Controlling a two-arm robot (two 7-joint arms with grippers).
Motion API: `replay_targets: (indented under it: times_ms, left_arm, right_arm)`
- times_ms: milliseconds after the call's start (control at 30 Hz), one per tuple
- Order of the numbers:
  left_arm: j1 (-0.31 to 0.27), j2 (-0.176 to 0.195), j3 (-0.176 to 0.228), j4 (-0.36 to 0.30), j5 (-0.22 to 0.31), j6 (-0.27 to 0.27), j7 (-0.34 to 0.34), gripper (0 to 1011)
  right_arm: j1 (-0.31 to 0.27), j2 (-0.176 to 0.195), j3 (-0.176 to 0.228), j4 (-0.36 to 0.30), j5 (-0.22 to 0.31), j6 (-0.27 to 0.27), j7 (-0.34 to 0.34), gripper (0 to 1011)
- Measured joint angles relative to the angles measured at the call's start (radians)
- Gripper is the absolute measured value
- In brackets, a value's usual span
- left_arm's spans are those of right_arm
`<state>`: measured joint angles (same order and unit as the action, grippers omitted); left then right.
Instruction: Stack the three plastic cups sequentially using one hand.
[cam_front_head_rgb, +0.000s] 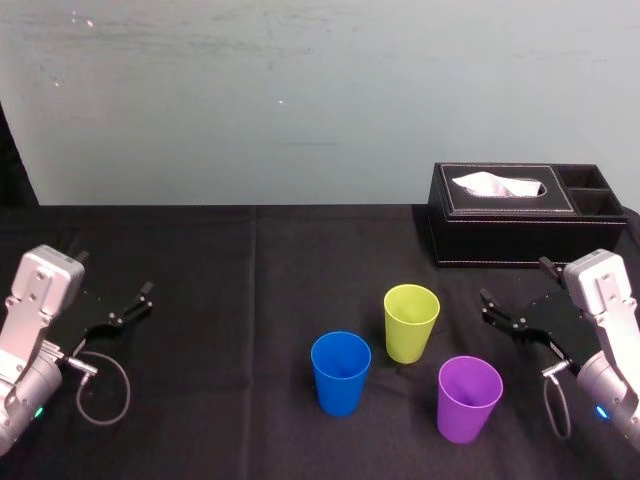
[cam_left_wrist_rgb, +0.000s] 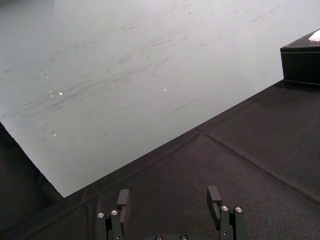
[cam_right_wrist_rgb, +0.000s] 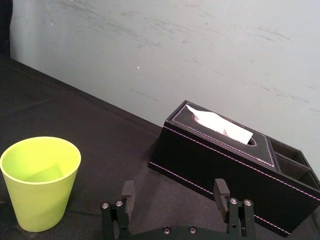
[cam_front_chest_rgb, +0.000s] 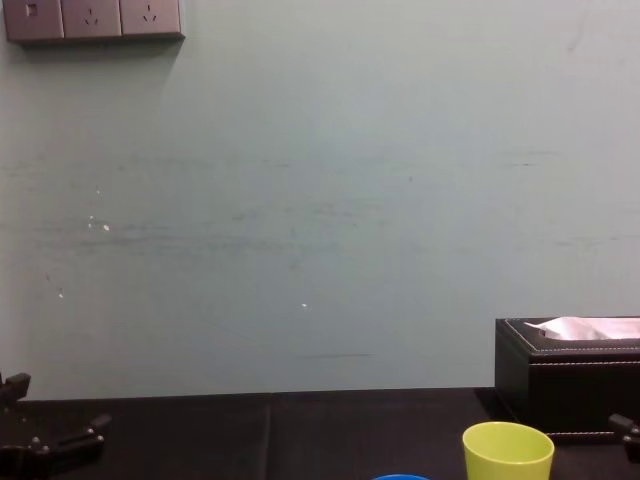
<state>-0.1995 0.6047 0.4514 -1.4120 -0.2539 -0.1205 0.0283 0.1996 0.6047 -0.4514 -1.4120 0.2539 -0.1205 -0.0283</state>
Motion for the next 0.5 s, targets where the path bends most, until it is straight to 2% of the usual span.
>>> replay_targets:
  times_ms: [500]
  left_arm:
    - [0.000, 0.000, 0.000, 0.000, 0.000, 0.000, 0.000, 1000]
  right_arm:
    - [0.000, 0.000, 0.000, 0.000, 0.000, 0.000, 0.000, 1003]
